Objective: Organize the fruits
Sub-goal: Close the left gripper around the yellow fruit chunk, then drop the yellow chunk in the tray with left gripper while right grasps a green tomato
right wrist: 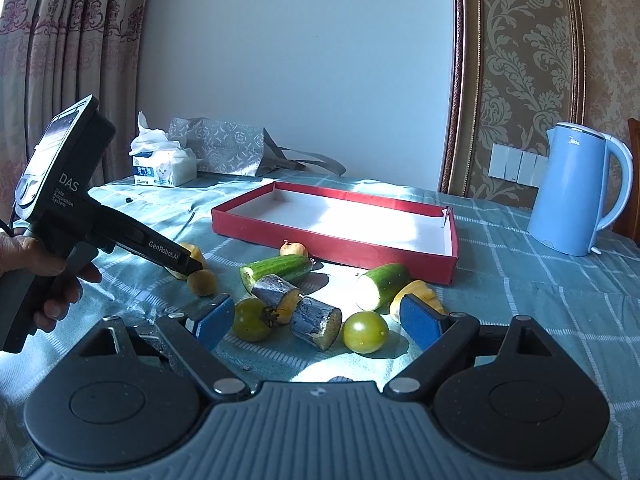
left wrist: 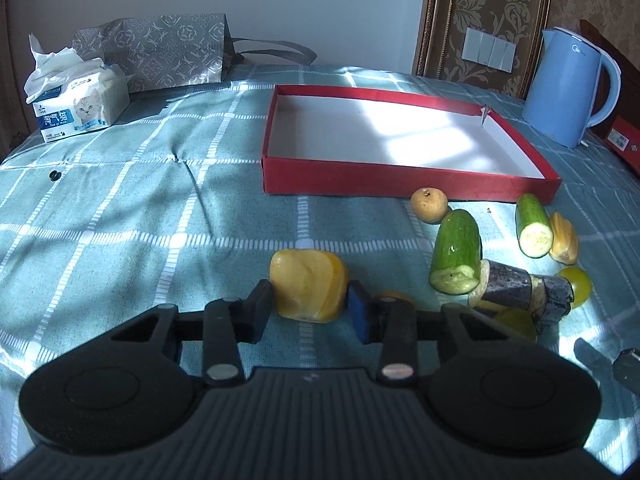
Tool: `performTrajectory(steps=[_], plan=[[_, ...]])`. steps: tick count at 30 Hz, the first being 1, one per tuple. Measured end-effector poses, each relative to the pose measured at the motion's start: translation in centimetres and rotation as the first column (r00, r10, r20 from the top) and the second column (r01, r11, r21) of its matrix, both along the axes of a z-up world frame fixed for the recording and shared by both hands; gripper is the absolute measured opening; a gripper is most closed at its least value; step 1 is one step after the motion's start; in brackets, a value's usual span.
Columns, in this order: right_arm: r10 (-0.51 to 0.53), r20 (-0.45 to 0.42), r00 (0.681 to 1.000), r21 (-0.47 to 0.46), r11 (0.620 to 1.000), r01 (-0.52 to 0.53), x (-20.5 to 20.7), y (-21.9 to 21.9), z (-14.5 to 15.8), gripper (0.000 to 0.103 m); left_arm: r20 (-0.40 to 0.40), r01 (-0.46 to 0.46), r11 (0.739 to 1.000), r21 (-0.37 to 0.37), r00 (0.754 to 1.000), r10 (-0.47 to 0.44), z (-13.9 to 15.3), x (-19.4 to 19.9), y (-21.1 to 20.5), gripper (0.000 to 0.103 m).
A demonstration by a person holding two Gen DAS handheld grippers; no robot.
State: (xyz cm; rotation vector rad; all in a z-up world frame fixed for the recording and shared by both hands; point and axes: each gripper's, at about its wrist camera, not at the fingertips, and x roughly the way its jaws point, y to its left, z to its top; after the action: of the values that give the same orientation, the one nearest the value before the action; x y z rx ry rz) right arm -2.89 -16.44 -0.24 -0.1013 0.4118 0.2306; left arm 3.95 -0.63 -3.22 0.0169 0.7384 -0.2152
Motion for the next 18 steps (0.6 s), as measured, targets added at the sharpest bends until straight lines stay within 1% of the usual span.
performTrajectory(steps=[5, 7, 8, 11, 18], plan=[[-0.003, -0.004, 1.000, 0.004, 1.000, 0.003, 0.1, -0.1, -0.2, 0.091, -0.017, -0.010, 0.997, -0.072, 1.000, 0.008, 0.3, -0.2, 1.0, 0.037], [-0.001, -0.004, 1.000, 0.003, 1.000, 0.002, 0.1, -0.1, -0.2, 0.091, -0.009, -0.005, 0.994, -0.112, 1.000, 0.004, 0.7, -0.4, 1.5, 0.037], [-0.002, -0.005, 1.000, 0.001, 1.000, 0.002, 0.2, -0.1, -0.2, 0.091, 0.001, -0.001, 0.993, -0.117, 1.000, 0.001, 1.0, -0.6, 1.7, 0.037], [-0.004, -0.006, 1.000, 0.000, 1.000, 0.004, 0.3, -0.2, -0.2, 0.091, 0.048, 0.011, 0.997, -0.082, 0.999, -0.007, 2.1, -1.2, 1.5, 0.037], [-0.017, -0.023, 1.000, -0.008, 1.000, 0.016, 0.7, -1.0, -0.5, 0.091, 0.122, 0.042, 0.997, -0.057, 0.992, -0.035, 4.6, -1.5, 0.3, 0.037]])
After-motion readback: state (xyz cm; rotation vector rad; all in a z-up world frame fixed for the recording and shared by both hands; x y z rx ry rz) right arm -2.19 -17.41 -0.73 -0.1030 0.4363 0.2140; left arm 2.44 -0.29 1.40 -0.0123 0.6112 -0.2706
